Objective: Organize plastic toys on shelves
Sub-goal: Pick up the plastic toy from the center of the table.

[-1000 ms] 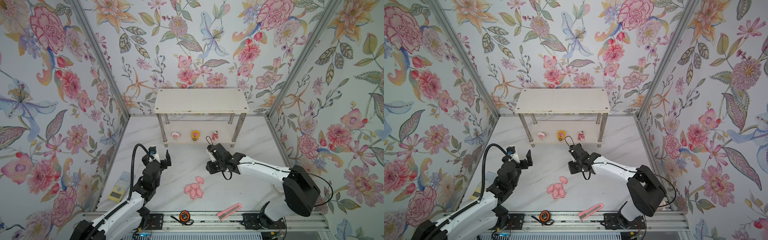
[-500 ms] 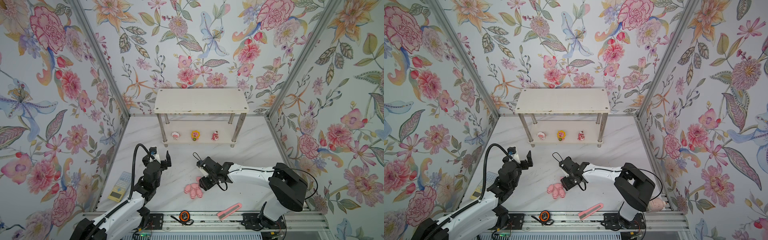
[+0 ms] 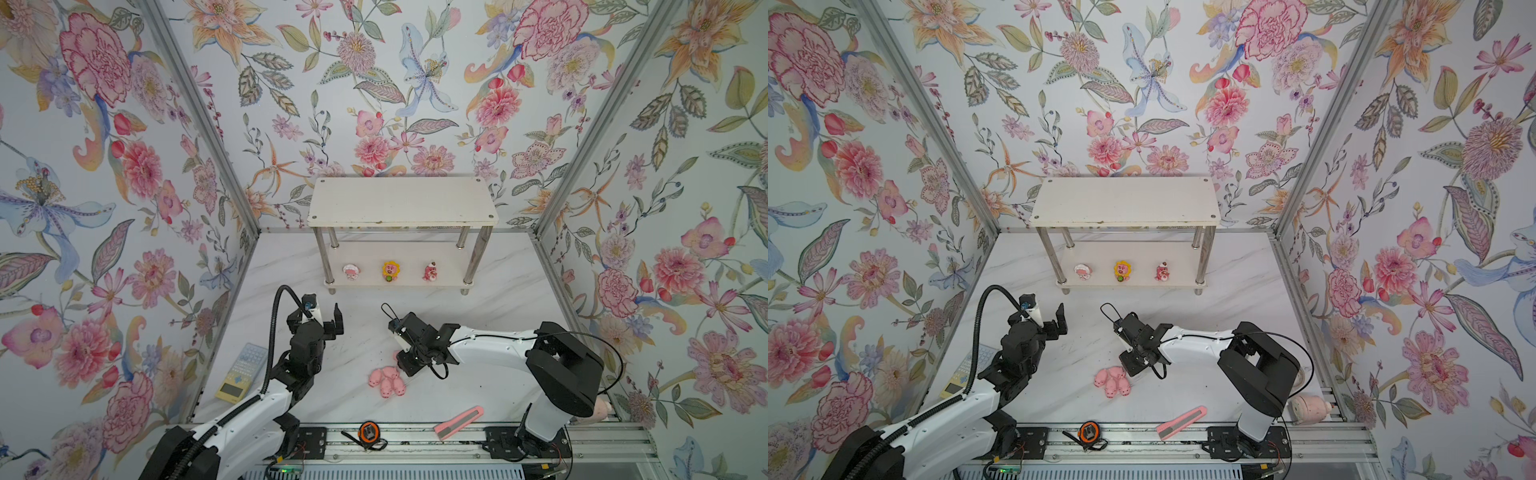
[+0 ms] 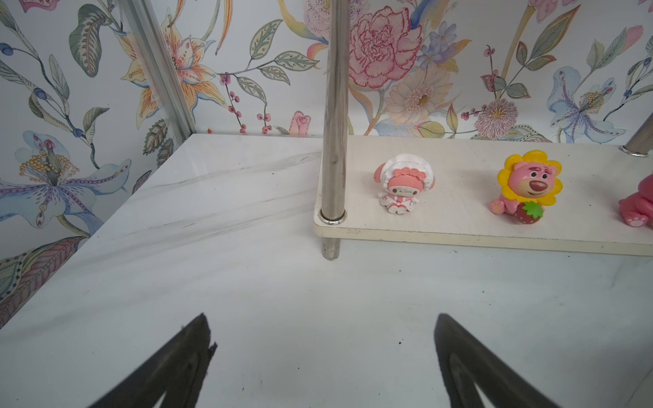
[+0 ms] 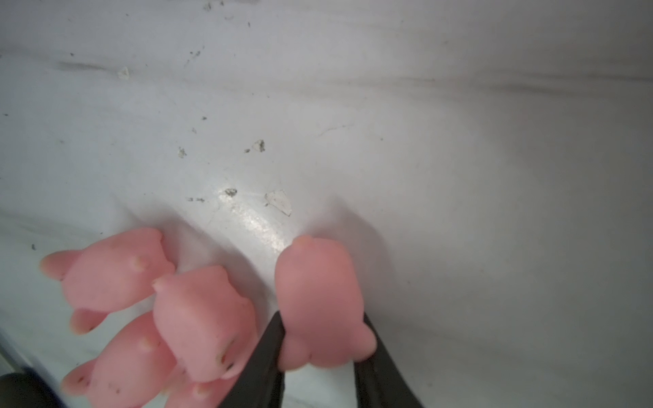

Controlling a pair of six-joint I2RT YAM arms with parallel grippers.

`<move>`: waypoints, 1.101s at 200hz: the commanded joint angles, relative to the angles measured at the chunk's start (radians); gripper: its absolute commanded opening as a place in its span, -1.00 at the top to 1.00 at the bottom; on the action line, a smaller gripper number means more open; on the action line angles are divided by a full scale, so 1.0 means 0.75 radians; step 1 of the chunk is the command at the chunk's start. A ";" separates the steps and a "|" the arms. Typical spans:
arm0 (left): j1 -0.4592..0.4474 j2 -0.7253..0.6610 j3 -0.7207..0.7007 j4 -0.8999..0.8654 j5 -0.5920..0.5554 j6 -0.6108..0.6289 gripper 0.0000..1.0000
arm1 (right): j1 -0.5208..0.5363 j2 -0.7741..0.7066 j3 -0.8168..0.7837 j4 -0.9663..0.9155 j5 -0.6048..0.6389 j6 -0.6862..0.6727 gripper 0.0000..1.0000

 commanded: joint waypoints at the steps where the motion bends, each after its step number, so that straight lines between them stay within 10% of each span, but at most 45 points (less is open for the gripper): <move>1: 0.010 0.020 0.042 0.047 0.024 -0.002 -0.98 | 0.010 0.003 0.017 -0.001 0.076 0.030 0.45; 125: 0.012 0.021 0.031 0.070 0.044 0.021 -0.98 | -0.506 -0.527 0.664 -0.610 0.374 -0.204 0.66; 220: 0.011 -0.002 0.039 0.024 0.071 -0.001 -0.98 | -0.871 -0.149 1.416 -0.674 0.144 -0.295 0.65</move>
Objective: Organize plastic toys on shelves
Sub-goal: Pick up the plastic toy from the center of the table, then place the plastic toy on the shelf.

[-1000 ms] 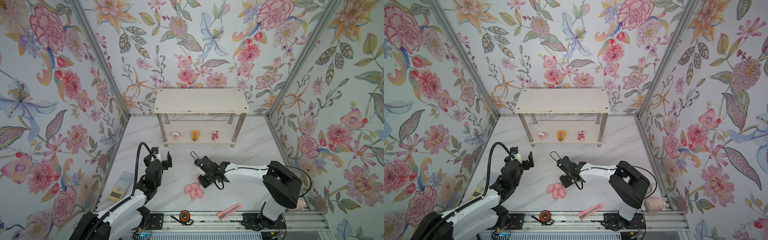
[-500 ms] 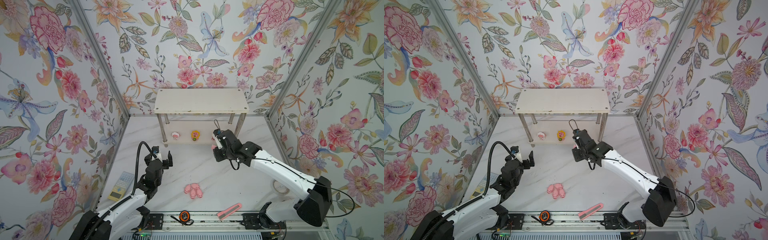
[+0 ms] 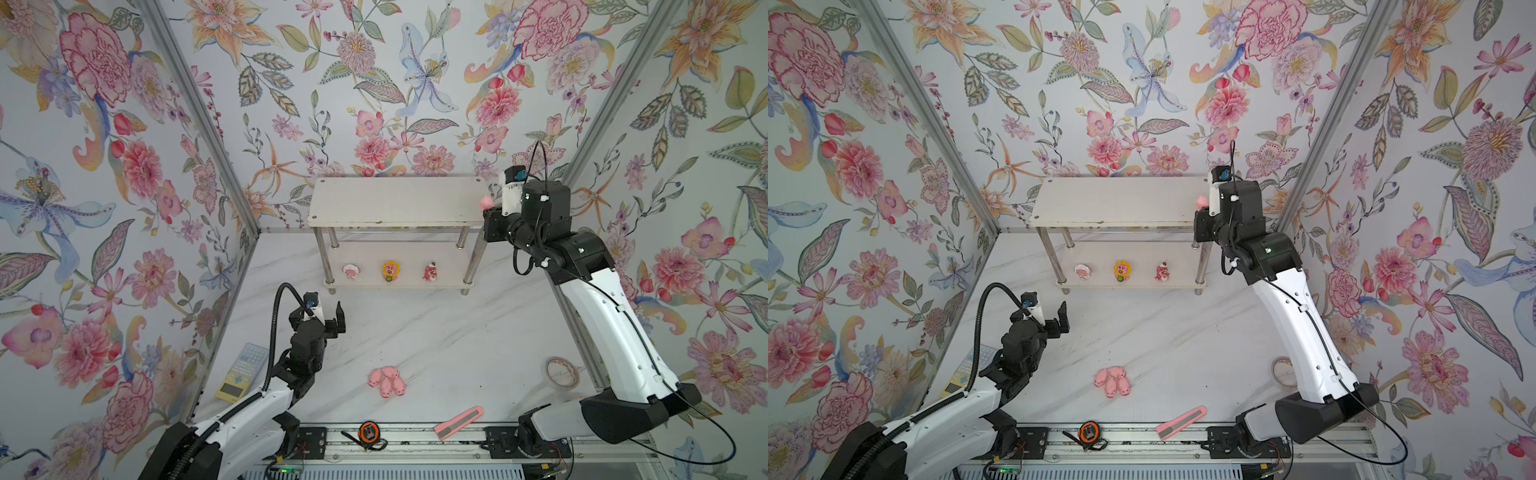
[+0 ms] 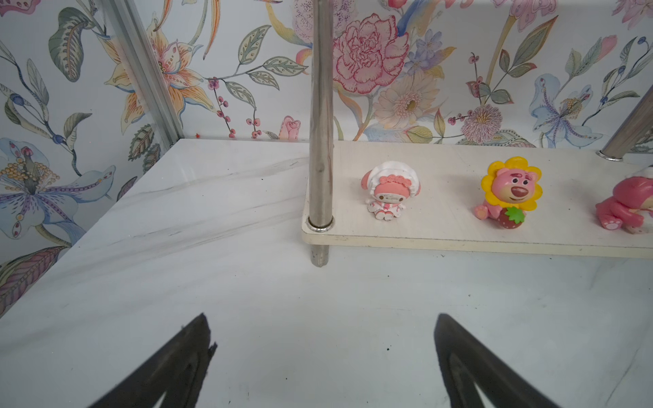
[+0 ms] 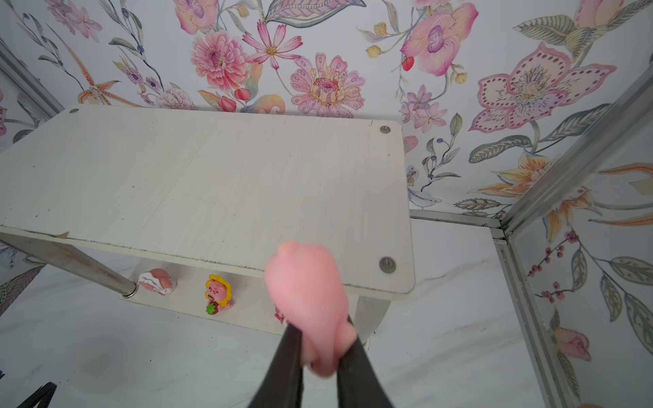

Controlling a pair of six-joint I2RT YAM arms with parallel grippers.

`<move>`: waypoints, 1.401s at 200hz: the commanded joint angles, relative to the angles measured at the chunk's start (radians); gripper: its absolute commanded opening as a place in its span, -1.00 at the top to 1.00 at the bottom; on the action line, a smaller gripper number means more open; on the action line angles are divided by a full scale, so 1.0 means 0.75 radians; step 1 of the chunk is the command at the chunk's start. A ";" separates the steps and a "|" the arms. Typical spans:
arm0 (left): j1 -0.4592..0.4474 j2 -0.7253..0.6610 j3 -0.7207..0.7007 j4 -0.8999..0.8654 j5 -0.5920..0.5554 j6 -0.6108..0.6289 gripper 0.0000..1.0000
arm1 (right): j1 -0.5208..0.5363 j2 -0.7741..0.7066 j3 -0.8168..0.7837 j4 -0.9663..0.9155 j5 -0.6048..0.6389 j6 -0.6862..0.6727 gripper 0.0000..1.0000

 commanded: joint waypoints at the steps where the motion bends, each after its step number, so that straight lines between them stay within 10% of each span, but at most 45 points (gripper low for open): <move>1: 0.011 -0.020 0.024 -0.011 0.023 -0.005 -0.98 | -0.050 0.145 0.141 -0.092 -0.119 -0.021 0.65; 179: 0.011 0.030 0.049 -0.001 0.026 -0.010 -0.98 | -0.091 0.274 0.206 -0.195 -0.168 0.054 0.58; 280: 0.009 0.013 0.051 -0.019 0.025 -0.011 -0.98 | -0.100 0.311 0.225 -0.195 -0.177 0.065 0.14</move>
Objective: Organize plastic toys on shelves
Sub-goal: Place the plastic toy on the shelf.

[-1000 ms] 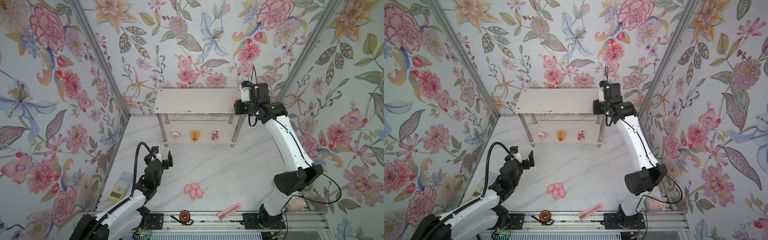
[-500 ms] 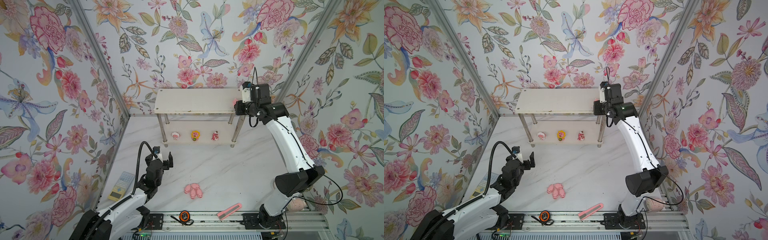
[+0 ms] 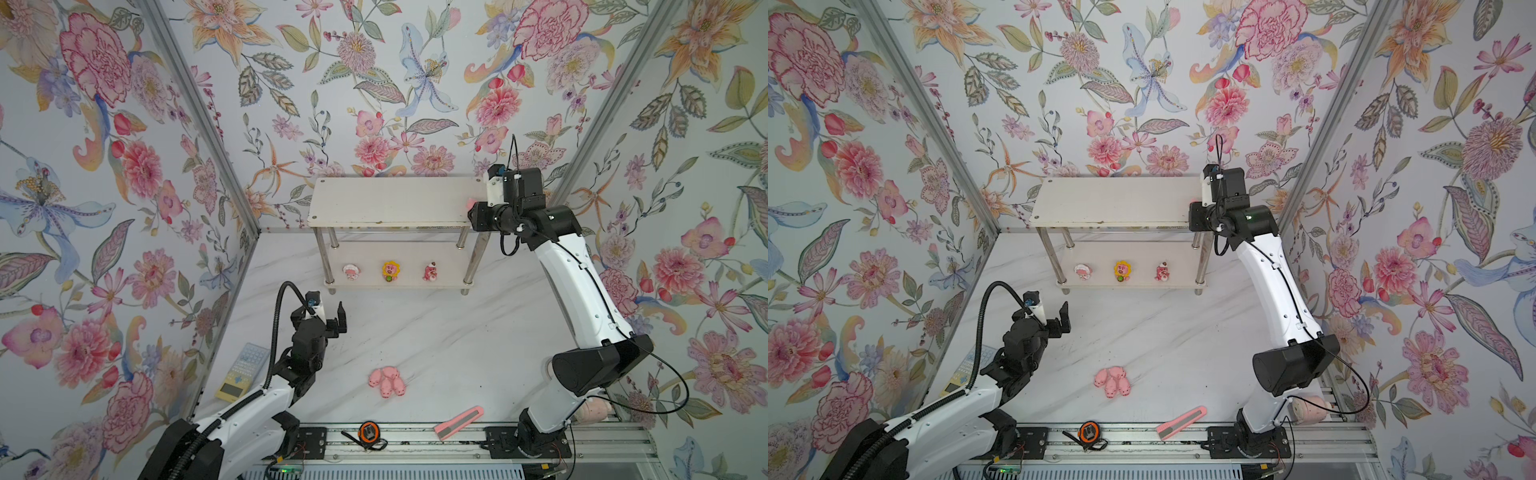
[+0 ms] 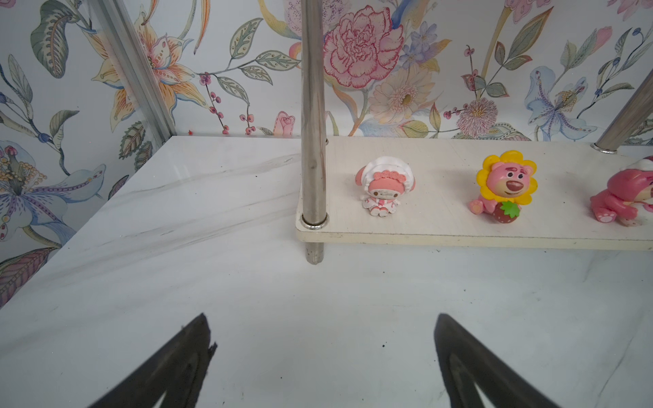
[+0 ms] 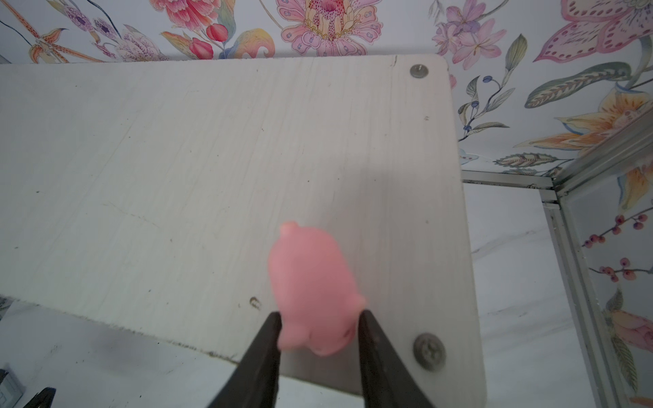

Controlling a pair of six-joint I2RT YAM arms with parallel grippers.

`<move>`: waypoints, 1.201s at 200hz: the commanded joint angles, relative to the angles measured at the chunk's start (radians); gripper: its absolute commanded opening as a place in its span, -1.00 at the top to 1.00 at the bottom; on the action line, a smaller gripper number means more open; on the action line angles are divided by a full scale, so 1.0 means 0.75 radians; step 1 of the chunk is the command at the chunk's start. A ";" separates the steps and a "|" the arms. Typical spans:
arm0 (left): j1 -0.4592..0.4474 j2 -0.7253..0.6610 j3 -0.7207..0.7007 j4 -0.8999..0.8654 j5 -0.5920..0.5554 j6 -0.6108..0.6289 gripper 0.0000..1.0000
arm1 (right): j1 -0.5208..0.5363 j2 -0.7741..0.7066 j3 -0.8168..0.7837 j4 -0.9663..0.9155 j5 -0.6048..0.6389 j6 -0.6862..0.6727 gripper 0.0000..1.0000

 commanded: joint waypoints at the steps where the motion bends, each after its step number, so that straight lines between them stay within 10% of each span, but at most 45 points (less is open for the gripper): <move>1: 0.011 -0.013 0.033 -0.005 0.004 -0.011 -0.98 | -0.014 0.009 0.007 -0.031 -0.007 0.011 0.13; 124: 0.011 -0.036 0.027 -0.025 -0.010 -0.009 -0.98 | -0.052 0.089 0.160 -0.029 -0.175 -0.017 -0.41; 240: 0.011 -0.038 0.033 -0.044 -0.022 -0.010 -0.98 | -0.110 0.232 0.228 -0.028 -0.438 -0.125 -0.48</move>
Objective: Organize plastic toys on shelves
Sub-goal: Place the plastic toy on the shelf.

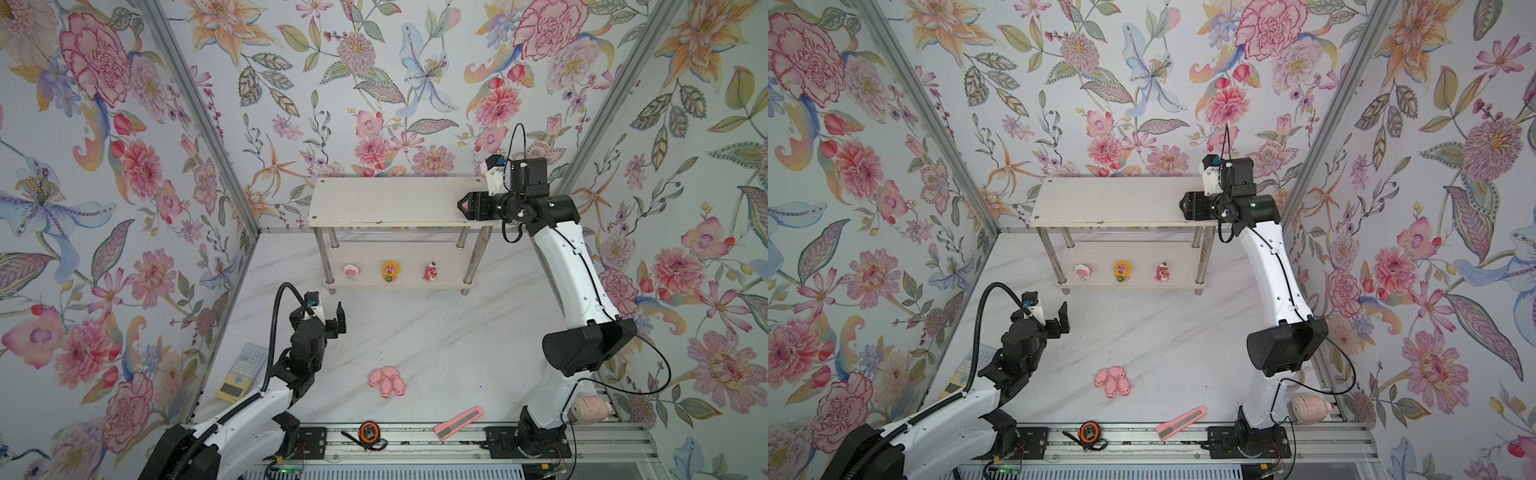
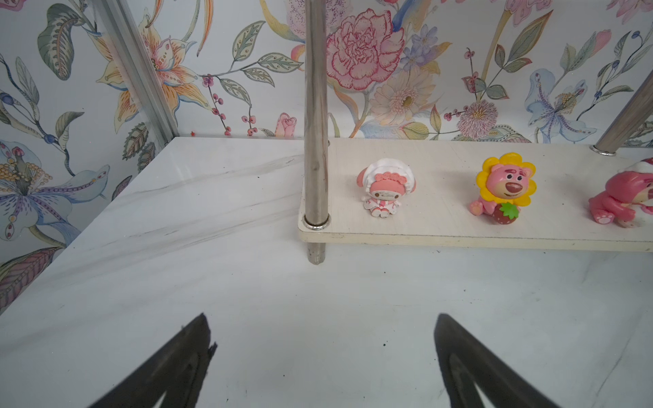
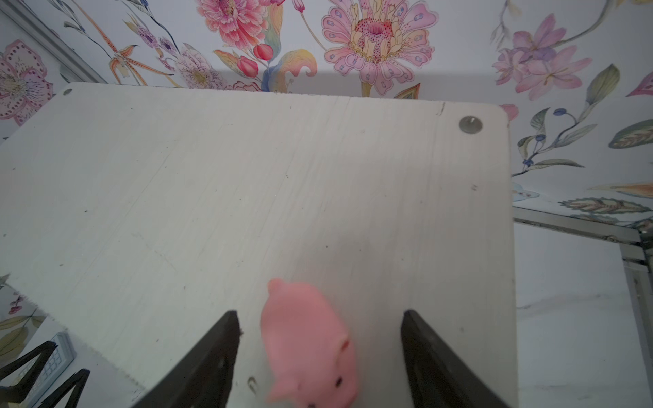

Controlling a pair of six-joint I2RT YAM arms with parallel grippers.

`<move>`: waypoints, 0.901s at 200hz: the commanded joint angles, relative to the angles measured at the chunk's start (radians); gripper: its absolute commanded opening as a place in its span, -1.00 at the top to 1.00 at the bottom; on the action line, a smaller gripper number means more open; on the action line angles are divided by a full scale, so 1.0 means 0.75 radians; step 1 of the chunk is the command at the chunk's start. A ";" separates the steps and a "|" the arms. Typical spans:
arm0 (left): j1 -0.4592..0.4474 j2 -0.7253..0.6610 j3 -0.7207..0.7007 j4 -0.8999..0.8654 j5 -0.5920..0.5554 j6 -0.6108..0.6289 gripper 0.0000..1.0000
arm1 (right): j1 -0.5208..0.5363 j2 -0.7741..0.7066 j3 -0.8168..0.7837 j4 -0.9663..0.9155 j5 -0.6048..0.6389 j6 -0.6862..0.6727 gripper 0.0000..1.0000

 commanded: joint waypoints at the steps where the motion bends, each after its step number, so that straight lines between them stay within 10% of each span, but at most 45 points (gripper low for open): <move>1: 0.011 0.001 0.033 -0.009 -0.017 -0.011 -0.98 | 0.001 0.043 0.018 -0.049 -0.084 -0.021 -0.48; 101: 0.011 0.059 0.048 0.025 0.000 -0.015 -0.98 | 0.074 -0.063 -0.146 -0.009 -0.007 0.014 -0.39; 180: 0.011 0.039 0.052 0.012 0.003 -0.013 -0.98 | 0.076 -0.205 -0.414 0.249 0.182 0.174 0.14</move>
